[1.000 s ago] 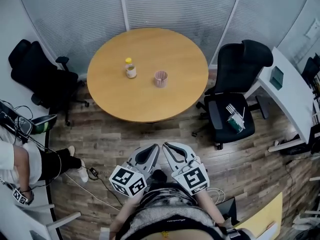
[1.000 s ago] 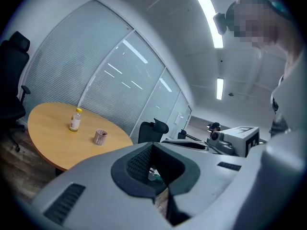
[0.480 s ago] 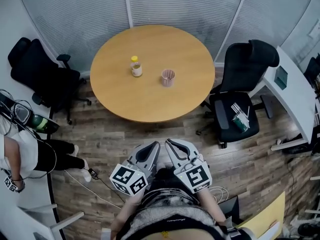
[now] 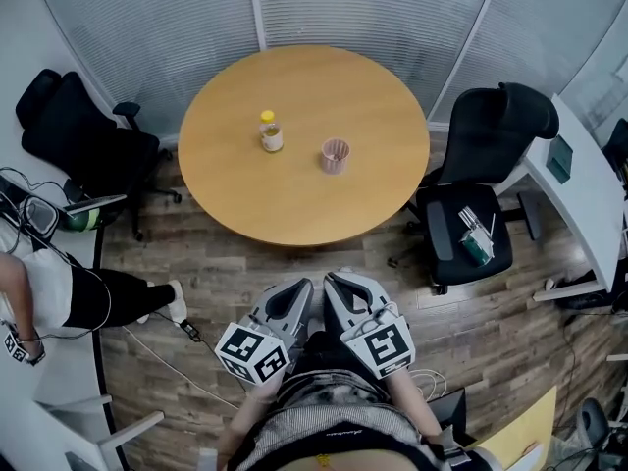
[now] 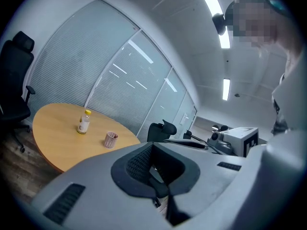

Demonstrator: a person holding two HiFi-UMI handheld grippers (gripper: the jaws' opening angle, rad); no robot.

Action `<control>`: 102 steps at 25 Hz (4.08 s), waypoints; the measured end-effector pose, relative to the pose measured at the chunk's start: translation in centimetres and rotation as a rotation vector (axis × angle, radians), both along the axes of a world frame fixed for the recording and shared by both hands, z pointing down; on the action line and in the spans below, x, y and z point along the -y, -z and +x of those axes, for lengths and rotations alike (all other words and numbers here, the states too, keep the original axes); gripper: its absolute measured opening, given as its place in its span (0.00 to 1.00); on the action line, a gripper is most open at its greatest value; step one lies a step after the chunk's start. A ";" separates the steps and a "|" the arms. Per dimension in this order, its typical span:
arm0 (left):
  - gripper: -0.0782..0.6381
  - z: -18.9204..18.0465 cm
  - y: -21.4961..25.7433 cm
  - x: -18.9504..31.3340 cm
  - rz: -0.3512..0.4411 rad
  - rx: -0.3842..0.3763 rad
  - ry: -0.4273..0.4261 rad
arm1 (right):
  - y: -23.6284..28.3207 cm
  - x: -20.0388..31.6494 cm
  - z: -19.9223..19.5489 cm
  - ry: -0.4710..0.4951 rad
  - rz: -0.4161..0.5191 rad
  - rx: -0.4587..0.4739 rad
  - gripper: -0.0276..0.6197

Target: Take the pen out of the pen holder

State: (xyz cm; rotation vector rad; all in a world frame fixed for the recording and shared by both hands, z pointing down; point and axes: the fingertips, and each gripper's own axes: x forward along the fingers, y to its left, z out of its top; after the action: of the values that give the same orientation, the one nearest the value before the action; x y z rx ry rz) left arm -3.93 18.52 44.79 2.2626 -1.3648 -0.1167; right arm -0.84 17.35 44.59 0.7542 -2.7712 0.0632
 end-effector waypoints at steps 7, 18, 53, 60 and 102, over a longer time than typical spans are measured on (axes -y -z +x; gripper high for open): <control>0.11 0.0 0.0 4.3 0.000 0.006 0.013 | 0.5 4.4 -0.1 -0.001 -0.013 0.023 0.09; 0.11 -0.5 -0.4 11.5 -0.015 0.002 -0.003 | 0.6 11.1 -0.5 -0.024 -0.040 0.030 0.09; 0.11 -0.1 0.6 26.5 0.001 0.046 0.103 | 0.3 26.9 0.1 0.094 -0.021 0.030 0.09; 0.11 -0.2 0.5 27.0 -0.009 0.069 0.128 | -0.4 27.8 -0.1 0.114 -0.035 0.035 0.09; 0.11 -7.2 -1.1 35.0 -0.043 0.064 -0.145 | -3.5 36.2 -5.1 -0.188 -0.079 -0.049 0.09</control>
State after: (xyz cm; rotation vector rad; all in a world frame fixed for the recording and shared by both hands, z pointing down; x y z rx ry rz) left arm -11.10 -16.46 45.90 2.3378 -1.2177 0.0341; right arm -5.95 -18.81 48.14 0.9797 -2.6268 0.1869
